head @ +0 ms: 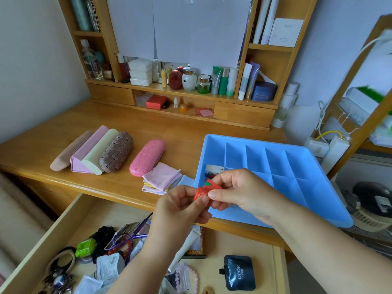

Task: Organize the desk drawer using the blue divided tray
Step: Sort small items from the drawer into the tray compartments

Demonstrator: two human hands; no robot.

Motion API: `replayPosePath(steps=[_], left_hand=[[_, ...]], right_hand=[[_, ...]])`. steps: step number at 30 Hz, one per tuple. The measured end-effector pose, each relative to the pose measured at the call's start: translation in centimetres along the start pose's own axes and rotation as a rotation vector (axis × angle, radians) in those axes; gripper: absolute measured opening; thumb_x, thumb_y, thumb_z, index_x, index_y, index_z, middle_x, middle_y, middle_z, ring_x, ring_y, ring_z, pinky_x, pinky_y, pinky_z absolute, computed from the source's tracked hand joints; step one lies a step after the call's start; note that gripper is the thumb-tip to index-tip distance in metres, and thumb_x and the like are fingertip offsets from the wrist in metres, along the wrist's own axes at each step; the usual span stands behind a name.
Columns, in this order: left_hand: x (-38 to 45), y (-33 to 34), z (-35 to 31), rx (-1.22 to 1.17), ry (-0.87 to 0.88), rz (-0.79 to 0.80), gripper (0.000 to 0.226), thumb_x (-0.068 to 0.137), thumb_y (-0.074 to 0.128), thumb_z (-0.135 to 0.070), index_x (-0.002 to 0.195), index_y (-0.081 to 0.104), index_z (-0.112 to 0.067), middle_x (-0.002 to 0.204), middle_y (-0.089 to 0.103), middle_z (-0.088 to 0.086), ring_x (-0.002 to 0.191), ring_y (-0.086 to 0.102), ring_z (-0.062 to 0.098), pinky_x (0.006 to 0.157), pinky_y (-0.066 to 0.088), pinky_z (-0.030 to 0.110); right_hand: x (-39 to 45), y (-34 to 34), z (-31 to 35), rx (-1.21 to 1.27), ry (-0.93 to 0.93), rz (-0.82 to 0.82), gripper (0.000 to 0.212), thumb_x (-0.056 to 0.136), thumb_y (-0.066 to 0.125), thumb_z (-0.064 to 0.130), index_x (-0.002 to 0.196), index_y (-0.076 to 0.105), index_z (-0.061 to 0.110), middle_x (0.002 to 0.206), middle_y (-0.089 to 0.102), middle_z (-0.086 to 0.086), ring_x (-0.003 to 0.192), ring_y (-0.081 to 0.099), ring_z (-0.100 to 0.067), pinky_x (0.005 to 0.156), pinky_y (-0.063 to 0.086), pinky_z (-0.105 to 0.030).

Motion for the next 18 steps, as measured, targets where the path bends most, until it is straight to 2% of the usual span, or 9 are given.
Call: replayPosePath(steps=[2,4,6,8,9,12,15,18], left_hand=[[0.2,0.1,0.0,-0.011,0.016,0.006,0.011,0.088,0.060,-0.005,0.084,0.069,-0.008,0.072,0.073,0.009,0.061,0.070,0.018,0.055,0.054,0.021],[0.4,-0.3,0.0,-0.030,0.046,-0.052,0.013,0.090,0.057,-0.006,0.086,0.070,-0.008,0.077,0.074,0.007,0.065,0.071,0.018,0.057,0.054,0.020],[0.6,-1.0,0.1,-0.027,0.064,-0.108,0.014,0.091,0.056,-0.008,0.089,0.070,-0.009,0.080,0.074,0.006,0.068,0.071,0.017,0.060,0.055,0.020],[0.7,-1.3,0.3,0.008,0.068,-0.097,0.017,0.093,0.052,-0.010,0.093,0.070,-0.011,0.078,0.074,0.006,0.066,0.069,0.017,0.059,0.055,0.022],[0.7,-1.2,0.5,0.038,0.070,-0.075,0.019,0.094,0.051,-0.011,0.093,0.070,-0.013,0.076,0.073,0.005,0.063,0.067,0.018,0.056,0.054,0.024],[0.8,-0.8,1.0,0.188,0.078,-0.032,0.020,0.095,0.051,-0.011,0.092,0.068,-0.020,0.070,0.068,0.004,0.059,0.064,0.024,0.051,0.049,0.024],[0.8,-0.6,1.3,0.328,0.099,-0.032,0.018,0.094,0.052,-0.015,0.090,0.066,-0.026,0.062,0.067,0.004,0.050,0.057,0.011,0.051,0.045,0.016],[0.8,-0.6,1.0,0.360,0.116,-0.044,0.018,0.093,0.055,-0.017,0.087,0.066,-0.030,0.060,0.067,0.003,0.046,0.052,0.003,0.050,0.042,0.013]], right_hand=[[0.4,-0.9,-0.1,0.045,0.042,-0.025,0.007,0.086,0.064,0.002,0.081,0.067,0.006,0.063,0.068,-0.002,0.059,0.064,-0.007,0.059,0.053,-0.018],[1.2,-2.8,0.2,0.038,0.034,-0.138,0.007,0.086,0.064,0.001,0.081,0.067,0.006,0.067,0.068,-0.001,0.057,0.065,-0.008,0.057,0.053,-0.017],[2.4,-5.5,0.9,-0.171,-0.003,-0.302,0.013,0.084,0.066,0.003,0.078,0.067,0.015,0.067,0.070,-0.001,0.057,0.066,-0.005,0.058,0.053,-0.016],[3.7,-7.0,1.7,-0.449,-0.030,-0.385,0.019,0.080,0.068,0.005,0.071,0.065,0.020,0.062,0.069,0.003,0.055,0.064,-0.005,0.058,0.053,-0.021],[4.5,-7.0,1.8,-0.556,-0.028,-0.372,0.020,0.079,0.069,0.006,0.068,0.064,0.021,0.060,0.068,0.005,0.055,0.063,-0.005,0.056,0.052,-0.024],[6.5,-5.3,1.0,-0.801,-0.011,-0.277,0.020,0.079,0.069,0.010,0.064,0.062,0.022,0.063,0.060,0.013,0.062,0.057,-0.007,0.052,0.039,-0.021],[7.9,-3.7,-0.4,-0.993,0.007,-0.229,0.012,0.082,0.061,0.008,0.073,0.065,0.015,0.077,0.065,0.005,0.078,0.060,-0.018,0.064,0.049,-0.028],[8.2,-2.9,-1.2,-1.196,0.025,-0.246,0.017,0.081,0.055,0.008,0.076,0.064,0.022,0.084,0.065,0.007,0.085,0.059,-0.018,0.064,0.042,-0.027]])
Point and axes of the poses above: each hand's wrist, its own x-axis towards the middle knuckle, its own y-axis out of the palm, z = x × y, the point moved 5 cm from there along x, towards the middle knuckle
